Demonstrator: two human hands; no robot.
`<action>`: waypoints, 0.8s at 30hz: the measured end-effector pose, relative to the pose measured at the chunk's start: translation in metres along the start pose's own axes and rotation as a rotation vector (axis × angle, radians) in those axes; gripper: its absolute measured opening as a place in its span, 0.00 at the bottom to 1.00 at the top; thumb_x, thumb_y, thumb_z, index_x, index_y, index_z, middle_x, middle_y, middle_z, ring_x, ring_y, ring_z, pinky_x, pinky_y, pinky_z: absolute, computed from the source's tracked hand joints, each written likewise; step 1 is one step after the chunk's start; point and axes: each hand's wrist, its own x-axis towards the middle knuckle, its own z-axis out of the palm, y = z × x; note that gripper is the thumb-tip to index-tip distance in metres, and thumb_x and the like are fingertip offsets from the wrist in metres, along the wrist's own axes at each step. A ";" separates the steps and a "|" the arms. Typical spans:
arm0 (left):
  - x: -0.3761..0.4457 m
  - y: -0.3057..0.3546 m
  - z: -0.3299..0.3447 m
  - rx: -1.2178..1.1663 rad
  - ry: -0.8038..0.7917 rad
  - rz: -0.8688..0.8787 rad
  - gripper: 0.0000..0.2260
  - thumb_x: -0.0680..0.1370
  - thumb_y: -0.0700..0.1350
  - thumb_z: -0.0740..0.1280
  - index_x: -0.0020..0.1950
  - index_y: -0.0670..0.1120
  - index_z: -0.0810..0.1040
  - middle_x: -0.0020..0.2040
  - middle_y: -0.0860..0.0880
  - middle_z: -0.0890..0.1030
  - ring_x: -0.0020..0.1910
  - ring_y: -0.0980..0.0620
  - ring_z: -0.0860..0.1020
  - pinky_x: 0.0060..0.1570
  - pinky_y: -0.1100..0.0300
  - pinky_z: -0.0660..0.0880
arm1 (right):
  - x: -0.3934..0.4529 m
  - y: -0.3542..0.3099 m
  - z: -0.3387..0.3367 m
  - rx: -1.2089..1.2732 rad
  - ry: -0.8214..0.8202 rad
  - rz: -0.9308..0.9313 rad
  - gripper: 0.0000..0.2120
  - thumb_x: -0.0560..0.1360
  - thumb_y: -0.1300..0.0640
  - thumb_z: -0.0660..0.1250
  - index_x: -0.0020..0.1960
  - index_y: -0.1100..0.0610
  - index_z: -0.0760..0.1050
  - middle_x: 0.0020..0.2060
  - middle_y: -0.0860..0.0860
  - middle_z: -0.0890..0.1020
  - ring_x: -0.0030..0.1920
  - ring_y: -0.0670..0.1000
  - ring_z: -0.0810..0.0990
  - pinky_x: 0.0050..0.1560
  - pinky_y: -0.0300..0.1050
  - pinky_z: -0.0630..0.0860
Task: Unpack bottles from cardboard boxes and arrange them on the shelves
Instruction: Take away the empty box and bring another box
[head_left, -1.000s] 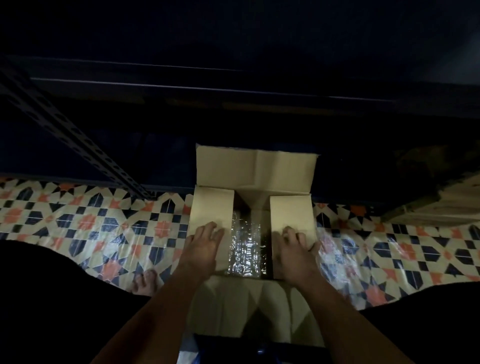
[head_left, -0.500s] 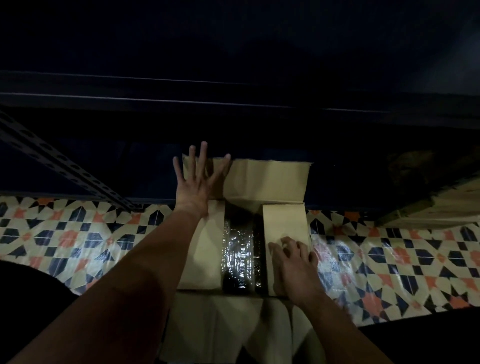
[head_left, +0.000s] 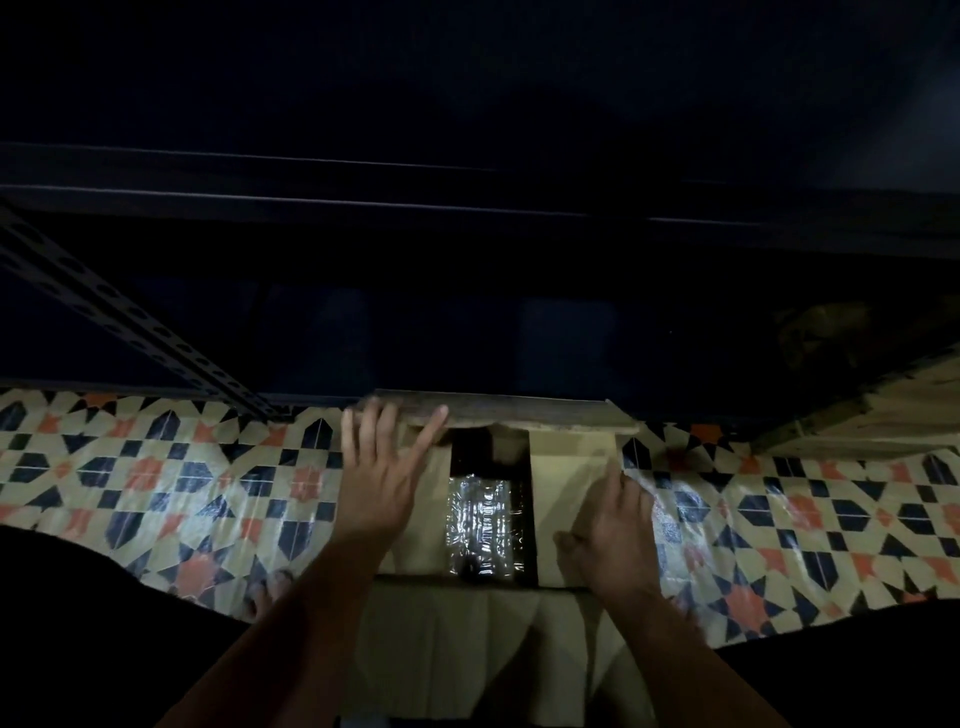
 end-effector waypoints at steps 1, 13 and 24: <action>-0.011 0.001 0.005 -0.020 0.005 0.016 0.52 0.71 0.39 0.75 0.84 0.58 0.46 0.75 0.33 0.64 0.76 0.33 0.61 0.75 0.31 0.54 | 0.000 0.000 0.000 0.070 0.015 0.047 0.63 0.67 0.48 0.81 0.82 0.58 0.38 0.74 0.58 0.62 0.73 0.57 0.58 0.73 0.53 0.63; -0.050 -0.034 0.001 -0.258 -0.481 0.193 0.47 0.74 0.29 0.61 0.83 0.58 0.41 0.82 0.51 0.33 0.81 0.48 0.34 0.80 0.45 0.40 | 0.019 0.018 0.002 -0.309 -0.131 -0.124 0.47 0.72 0.31 0.68 0.82 0.43 0.49 0.82 0.51 0.45 0.75 0.63 0.62 0.73 0.54 0.63; -0.086 -0.063 -0.001 -0.040 -0.566 0.396 0.65 0.66 0.47 0.81 0.79 0.61 0.29 0.79 0.45 0.26 0.78 0.42 0.27 0.77 0.44 0.35 | 0.029 0.012 -0.016 -0.395 -0.250 -0.191 0.42 0.75 0.34 0.67 0.82 0.47 0.53 0.82 0.52 0.48 0.78 0.52 0.62 0.77 0.55 0.53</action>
